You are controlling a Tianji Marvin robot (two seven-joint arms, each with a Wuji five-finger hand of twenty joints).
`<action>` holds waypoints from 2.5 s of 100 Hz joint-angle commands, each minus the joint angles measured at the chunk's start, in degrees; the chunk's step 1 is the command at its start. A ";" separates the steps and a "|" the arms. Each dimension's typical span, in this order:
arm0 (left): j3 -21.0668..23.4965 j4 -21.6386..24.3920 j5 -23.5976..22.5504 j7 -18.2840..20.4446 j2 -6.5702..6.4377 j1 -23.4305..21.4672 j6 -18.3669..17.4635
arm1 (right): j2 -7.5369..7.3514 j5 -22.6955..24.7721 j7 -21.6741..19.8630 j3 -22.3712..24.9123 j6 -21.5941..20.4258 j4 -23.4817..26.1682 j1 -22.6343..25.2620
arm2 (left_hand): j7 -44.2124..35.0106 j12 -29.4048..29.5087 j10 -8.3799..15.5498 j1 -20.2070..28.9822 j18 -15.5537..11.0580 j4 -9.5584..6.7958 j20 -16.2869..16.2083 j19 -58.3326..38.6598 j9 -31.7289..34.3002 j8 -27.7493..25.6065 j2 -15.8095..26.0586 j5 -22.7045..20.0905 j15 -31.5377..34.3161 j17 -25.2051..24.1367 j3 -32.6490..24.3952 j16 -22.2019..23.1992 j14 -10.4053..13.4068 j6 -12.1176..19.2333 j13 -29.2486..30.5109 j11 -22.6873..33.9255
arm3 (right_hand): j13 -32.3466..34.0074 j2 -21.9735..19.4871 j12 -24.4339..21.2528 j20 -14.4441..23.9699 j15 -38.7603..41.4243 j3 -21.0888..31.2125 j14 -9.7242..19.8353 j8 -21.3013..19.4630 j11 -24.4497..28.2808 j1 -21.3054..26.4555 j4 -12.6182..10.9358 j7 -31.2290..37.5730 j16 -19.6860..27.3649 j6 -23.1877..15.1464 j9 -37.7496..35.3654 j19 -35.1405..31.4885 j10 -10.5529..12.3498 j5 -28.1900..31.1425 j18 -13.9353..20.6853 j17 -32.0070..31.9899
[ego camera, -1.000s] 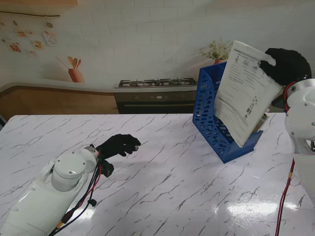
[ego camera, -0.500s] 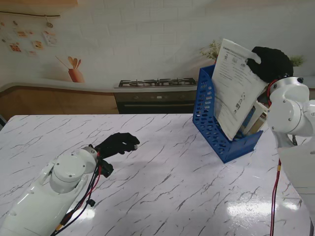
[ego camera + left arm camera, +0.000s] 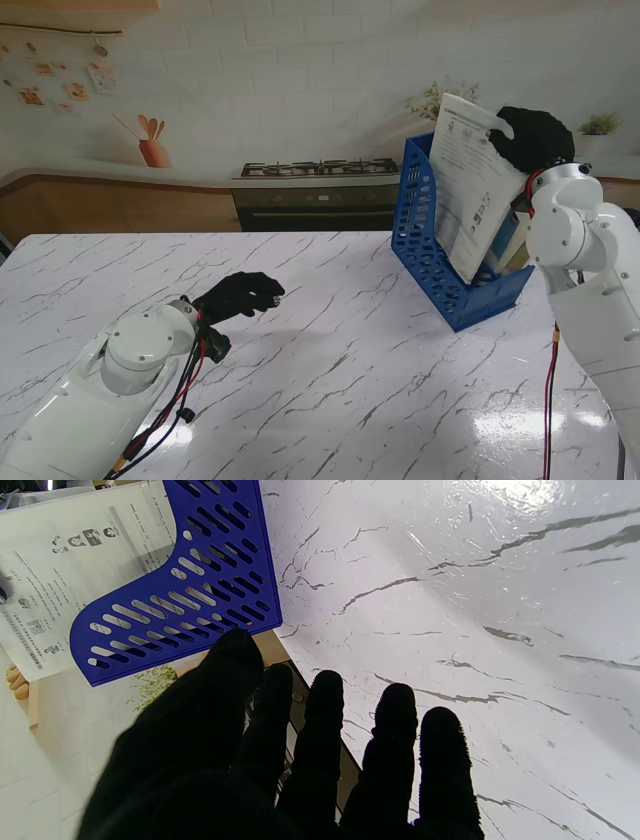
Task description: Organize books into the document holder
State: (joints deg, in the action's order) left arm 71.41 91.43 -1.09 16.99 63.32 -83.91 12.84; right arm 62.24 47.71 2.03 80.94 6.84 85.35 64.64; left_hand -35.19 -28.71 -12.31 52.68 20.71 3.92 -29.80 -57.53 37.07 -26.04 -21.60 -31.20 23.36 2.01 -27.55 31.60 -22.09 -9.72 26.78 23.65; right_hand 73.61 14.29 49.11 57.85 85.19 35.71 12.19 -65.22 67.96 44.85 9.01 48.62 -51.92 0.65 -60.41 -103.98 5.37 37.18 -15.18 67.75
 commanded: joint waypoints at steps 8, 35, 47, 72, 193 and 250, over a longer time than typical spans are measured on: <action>-0.14 0.05 0.10 0.50 0.22 -0.12 -1.04 | 0.35 0.78 0.96 -0.43 -1.67 -1.98 0.13 | -0.63 -0.20 1.93 0.46 -0.92 0.30 0.19 0.11 0.95 -0.12 -1.33 0.10 0.72 -0.18 0.14 0.65 1.71 2.12 0.51 0.79 | 2.58 -6.41 1.43 0.84 5.97 4.62 8.15 -1.94 3.18 4.51 -3.64 11.03 -1.96 -14.26 -2.28 -15.99 2.87 0.93 18.67 3.12; 0.00 0.08 -0.38 0.64 0.13 -0.08 -1.08 | 0.39 0.83 2.26 -0.32 -2.35 -3.25 2.00 | -0.65 -0.22 1.95 0.55 -0.94 0.30 0.19 0.10 1.13 -0.12 -1.34 0.11 0.77 -0.16 0.14 0.66 1.62 2.17 0.57 0.85 | 2.57 -5.66 1.04 0.80 6.07 5.18 8.11 -0.60 2.95 3.98 -3.37 11.13 -1.95 -14.64 -2.68 -15.99 2.90 1.07 18.67 3.11; 0.05 0.16 -0.39 0.55 0.15 -0.16 -1.19 | 0.56 0.96 3.45 -0.55 -2.03 -3.30 3.17 | -0.68 -0.21 1.96 0.51 -0.94 0.34 0.18 0.10 1.07 -0.14 -1.33 0.12 0.79 -0.16 0.19 0.68 1.67 2.25 0.58 0.81 | 2.57 -5.15 0.69 0.17 6.07 5.86 8.11 0.19 2.40 3.46 -3.17 11.00 -1.94 -15.05 -2.87 -15.99 3.73 1.18 18.82 3.07; 0.18 0.24 -0.79 0.61 0.09 -0.03 -1.04 | 0.98 -0.45 5.05 -1.44 -1.60 -4.42 4.46 | -0.80 -0.27 1.96 0.53 -0.95 0.37 0.14 0.01 1.14 -0.16 -1.43 0.03 0.90 -0.08 0.22 0.73 1.67 2.23 0.63 0.92 | 2.57 -3.60 0.31 -0.62 5.53 8.06 8.07 2.33 1.65 1.87 -2.58 10.79 -1.65 -15.13 -2.86 -15.99 3.29 0.87 18.77 3.00; -0.65 -0.73 0.03 0.77 0.19 0.61 -1.81 | 0.83 1.40 3.38 0.18 1.42 3.03 10.82 | 0.49 0.53 1.42 -0.23 -1.12 -0.15 0.29 0.30 0.36 0.71 -0.32 0.24 0.63 -0.45 0.36 0.61 1.70 2.04 0.22 -0.09 | -20.66 -4.92 -22.44 -21.75 -60.25 -9.56 -13.35 21.34 -41.16 -17.11 -4.69 -22.83 25.46 -5.23 12.69 22.63 -5.28 -4.24 -14.82 -32.99; -0.22 -0.71 0.14 0.74 0.19 0.28 -2.05 | 1.06 0.46 1.38 4.35 1.70 15.82 16.19 | 1.69 1.50 1.30 -1.08 -1.36 -0.89 0.63 0.91 -0.45 1.25 0.59 0.65 0.06 -0.90 0.21 0.40 1.81 1.84 -0.33 -1.18 | -41.37 -3.96 -31.67 -32.28 -78.24 -17.39 -13.24 29.43 -55.72 -18.72 -4.88 -31.86 34.91 -0.54 25.92 53.47 -6.69 -8.29 -14.03 -63.51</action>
State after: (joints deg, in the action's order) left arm 71.20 90.84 -1.33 17.32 63.24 -83.39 12.54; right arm 62.80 48.19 2.98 85.22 8.68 98.78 79.88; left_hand -33.86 -27.91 -12.28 52.68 20.66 3.92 -29.79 -57.53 37.07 -25.31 -21.59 -31.20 23.36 2.01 -27.54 31.61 -22.07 -9.72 26.78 23.17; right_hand 33.73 11.21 18.12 26.10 8.15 19.02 -2.44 -37.15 13.23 27.89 6.02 18.05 -18.16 -1.67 -35.42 -51.90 -1.30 30.50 -15.28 5.55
